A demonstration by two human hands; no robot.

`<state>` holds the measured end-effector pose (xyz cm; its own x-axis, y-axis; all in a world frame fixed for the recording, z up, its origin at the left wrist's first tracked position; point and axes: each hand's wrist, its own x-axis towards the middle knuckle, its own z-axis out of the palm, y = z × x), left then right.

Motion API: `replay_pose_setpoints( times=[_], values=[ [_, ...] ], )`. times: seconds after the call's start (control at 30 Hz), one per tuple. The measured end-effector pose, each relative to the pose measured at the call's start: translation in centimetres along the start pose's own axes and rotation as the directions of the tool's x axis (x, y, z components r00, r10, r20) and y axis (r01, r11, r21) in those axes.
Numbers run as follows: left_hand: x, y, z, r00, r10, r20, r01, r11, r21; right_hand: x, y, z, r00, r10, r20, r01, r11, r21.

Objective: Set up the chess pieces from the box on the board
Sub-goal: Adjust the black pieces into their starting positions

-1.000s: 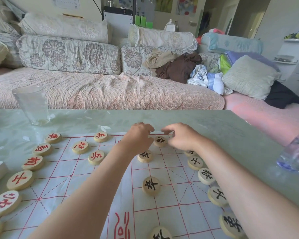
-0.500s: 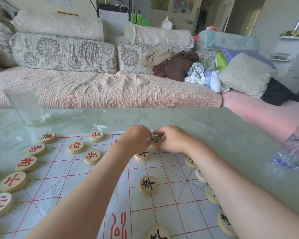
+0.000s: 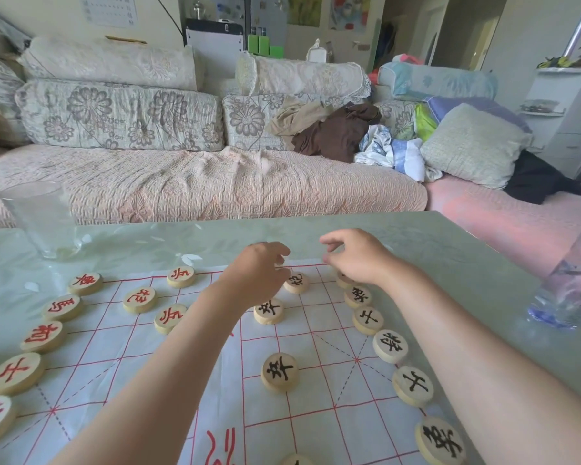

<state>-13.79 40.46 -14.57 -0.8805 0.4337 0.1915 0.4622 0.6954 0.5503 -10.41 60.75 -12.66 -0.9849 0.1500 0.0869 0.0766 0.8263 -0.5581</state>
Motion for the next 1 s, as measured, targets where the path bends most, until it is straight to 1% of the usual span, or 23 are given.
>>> replay_pose_setpoints(
  times=[0.1, 0.2, 0.27, 0.37, 0.5, 0.57, 0.63, 0.7, 0.77, 0.87, 0.93, 1.0],
  values=[
    [0.5, 1.0, -0.3, 1.0, 0.009, 0.01, -0.009, 1.0, 0.013, 0.6, 2.3, -1.3, 0.996, 0.039, -0.085, -0.039, 0.999, 0.008],
    [2.2, 2.4, 0.2, 0.999, -0.014, 0.045, 0.012, 0.999, 0.048, 1.2, 3.9, -1.6, 0.992, 0.071, -0.101, -0.071, 0.997, 0.006],
    [3.6, 3.6, 1.2, 0.997, -0.027, 0.075, 0.023, 0.998, 0.06, 1.7, 4.7, -1.4, 0.993, 0.076, -0.091, -0.078, 0.997, -0.018],
    [5.7, 4.9, 3.3, 0.984, -0.062, 0.166, 0.046, 0.994, 0.099, 2.3, 5.4, -1.1, 0.996, 0.076, -0.044, -0.079, 0.994, -0.076],
    [7.9, 5.4, 5.1, 0.967, -0.105, 0.233, 0.024, 0.946, 0.323, 2.7, 6.2, -0.9, 0.998, 0.057, 0.033, -0.053, 0.993, -0.102],
    [8.3, 5.8, 5.7, 0.96, -0.123, 0.25, 0.018, 0.922, 0.387, 3.0, 6.6, -0.9, 0.997, 0.047, 0.062, -0.04, 0.994, -0.105],
    [8.2, 6.4, 6.0, 0.96, -0.127, 0.249, 0.018, 0.917, 0.399, 3.2, 6.8, -0.9, 0.997, 0.033, 0.068, -0.027, 0.996, -0.091],
    [8.3, 6.5, 6.3, 0.965, -0.121, 0.231, 0.032, 0.935, 0.354, 3.3, 7.0, -0.8, 0.998, 0.019, 0.061, -0.014, 0.996, -0.086],
    [8.5, 6.6, 6.5, 0.975, -0.109, 0.192, 0.057, 0.964, 0.261, 3.1, 7.2, -0.6, 0.999, 0.004, 0.04, 0.0, 0.996, -0.084],
    [9.0, 6.7, 6.7, 0.975, -0.189, 0.117, 0.184, 0.981, 0.056, 2.9, 7.4, -0.3, 0.999, -0.04, -0.011, 0.039, 0.994, -0.098],
    [9.2, 6.9, 7.0, 0.964, -0.25, 0.089, 0.259, 0.96, -0.106, 2.8, 7.5, -0.1, 0.998, -0.062, -0.032, 0.059, 0.994, -0.092],
    [9.5, 7.1, 7.2, 0.943, -0.318, 0.101, 0.334, 0.905, -0.265, 3.0, 7.7, 0.0, 0.995, -0.071, -0.067, 0.066, 0.995, -0.076]
  ],
)
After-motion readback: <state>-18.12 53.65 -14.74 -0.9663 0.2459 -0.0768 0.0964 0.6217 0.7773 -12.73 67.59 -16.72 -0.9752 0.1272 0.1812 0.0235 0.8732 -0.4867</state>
